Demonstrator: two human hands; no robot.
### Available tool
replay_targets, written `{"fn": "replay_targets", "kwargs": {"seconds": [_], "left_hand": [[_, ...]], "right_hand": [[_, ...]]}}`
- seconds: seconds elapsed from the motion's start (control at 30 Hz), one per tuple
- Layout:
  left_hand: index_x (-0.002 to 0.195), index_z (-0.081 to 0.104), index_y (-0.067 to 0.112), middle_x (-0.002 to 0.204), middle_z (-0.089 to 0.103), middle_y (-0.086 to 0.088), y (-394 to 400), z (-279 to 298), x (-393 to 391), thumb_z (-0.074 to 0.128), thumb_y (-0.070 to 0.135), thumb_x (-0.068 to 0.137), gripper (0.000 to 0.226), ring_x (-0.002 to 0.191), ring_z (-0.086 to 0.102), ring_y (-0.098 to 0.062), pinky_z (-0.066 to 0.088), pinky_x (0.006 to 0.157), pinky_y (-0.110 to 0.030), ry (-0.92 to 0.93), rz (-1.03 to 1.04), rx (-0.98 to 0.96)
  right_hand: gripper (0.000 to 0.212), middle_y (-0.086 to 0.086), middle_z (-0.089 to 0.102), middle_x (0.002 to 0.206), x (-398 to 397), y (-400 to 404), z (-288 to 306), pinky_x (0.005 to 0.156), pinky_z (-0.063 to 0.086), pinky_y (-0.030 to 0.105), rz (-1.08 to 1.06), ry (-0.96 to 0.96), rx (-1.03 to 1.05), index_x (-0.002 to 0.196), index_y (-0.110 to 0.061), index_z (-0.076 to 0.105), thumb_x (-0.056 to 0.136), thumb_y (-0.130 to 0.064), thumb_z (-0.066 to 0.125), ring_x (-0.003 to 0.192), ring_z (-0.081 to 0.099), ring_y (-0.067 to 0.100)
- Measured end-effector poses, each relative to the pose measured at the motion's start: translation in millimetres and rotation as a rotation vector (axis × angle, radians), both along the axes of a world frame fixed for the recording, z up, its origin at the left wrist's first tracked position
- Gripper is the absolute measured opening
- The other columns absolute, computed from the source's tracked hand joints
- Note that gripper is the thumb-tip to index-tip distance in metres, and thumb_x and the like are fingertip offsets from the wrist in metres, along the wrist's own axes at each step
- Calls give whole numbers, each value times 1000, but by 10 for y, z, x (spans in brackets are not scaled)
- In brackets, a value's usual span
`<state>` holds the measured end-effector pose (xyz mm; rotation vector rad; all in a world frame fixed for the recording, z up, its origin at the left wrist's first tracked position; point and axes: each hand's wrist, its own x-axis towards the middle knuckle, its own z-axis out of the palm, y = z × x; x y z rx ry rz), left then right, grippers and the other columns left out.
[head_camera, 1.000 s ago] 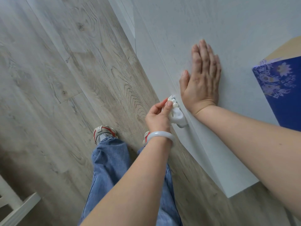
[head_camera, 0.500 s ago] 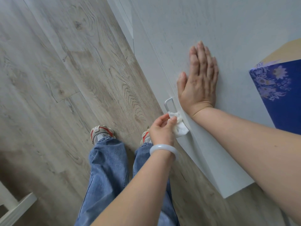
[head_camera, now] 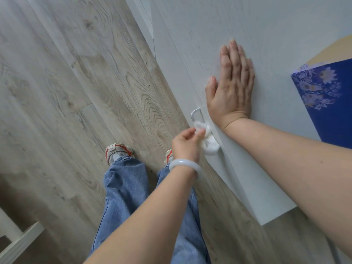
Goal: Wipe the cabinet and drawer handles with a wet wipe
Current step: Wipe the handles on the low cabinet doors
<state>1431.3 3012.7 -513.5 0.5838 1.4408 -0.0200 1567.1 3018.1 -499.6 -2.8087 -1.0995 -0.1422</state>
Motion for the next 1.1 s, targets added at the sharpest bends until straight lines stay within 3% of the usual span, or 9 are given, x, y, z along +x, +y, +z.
{"fn": "replay_targets", "kwargs": {"seconds": [0.1,0.23,0.4,0.5,0.67,0.73,0.83,1.0,1.1], "left_hand": [[105,71,7,97,73,-7,236,25,110,70,18,86,22,83,67,-13,55,82,-30,-16,64,128],[93,71,13,83,70,-2,-1,45,102,62,15,91,9,78,62,-14,52,79,-32,-40,89,147],[67,56,11,61,50,5,-526,4,-197,54,14,93,26,62,42,-14,42,65,-30,-9,-323,128],[74,53,18,57,50,12,-485,6,-267,53,9,94,22,55,46,-7,40,56,-16,91,-311,117],[90,63,16,87,68,-5,-285,16,-175,60,7,90,9,74,64,-17,53,60,-24,123,4,-42],[92,67,10,86,68,-8,-226,92,-73,57,-8,85,22,75,63,-19,55,63,-24,13,59,-129],[107,64,2,92,65,-11,-176,182,-3,45,-25,75,46,86,63,-25,57,81,-33,-136,31,-199],[94,61,8,84,65,-4,-193,168,-30,62,-14,81,26,78,64,-17,57,78,-27,-213,-2,-157],[91,62,8,83,65,-7,-220,87,-25,67,-7,81,18,81,64,-21,57,84,-34,-167,-51,-87]], "right_hand": [[65,11,29,155,1,5,0,119,16,42,0,0,-13,147,-7,34,87,-31,41,144,26,25],[64,11,29,155,-8,13,1,119,16,42,1,1,4,146,-6,35,87,-31,42,144,26,25],[65,11,29,155,-4,-2,-3,119,16,42,-1,8,2,147,-7,34,87,-31,42,144,25,25],[65,11,29,155,-7,-1,1,119,16,42,-1,11,3,147,-7,34,87,-31,42,144,25,25],[65,11,28,156,-6,5,11,119,16,42,-3,12,-2,147,-7,33,87,-31,41,145,24,25],[64,11,29,155,-8,7,9,118,17,43,-5,8,9,146,-7,35,87,-31,42,144,26,25],[64,11,30,155,-16,6,-3,118,17,42,-6,1,10,146,-7,35,87,-31,42,144,27,25],[64,11,30,155,-1,3,-4,118,17,42,-4,-2,13,146,-7,35,87,-31,42,144,27,26],[64,11,29,155,-9,5,-5,119,16,42,-4,1,1,147,-7,34,88,-32,41,144,26,25]]}}
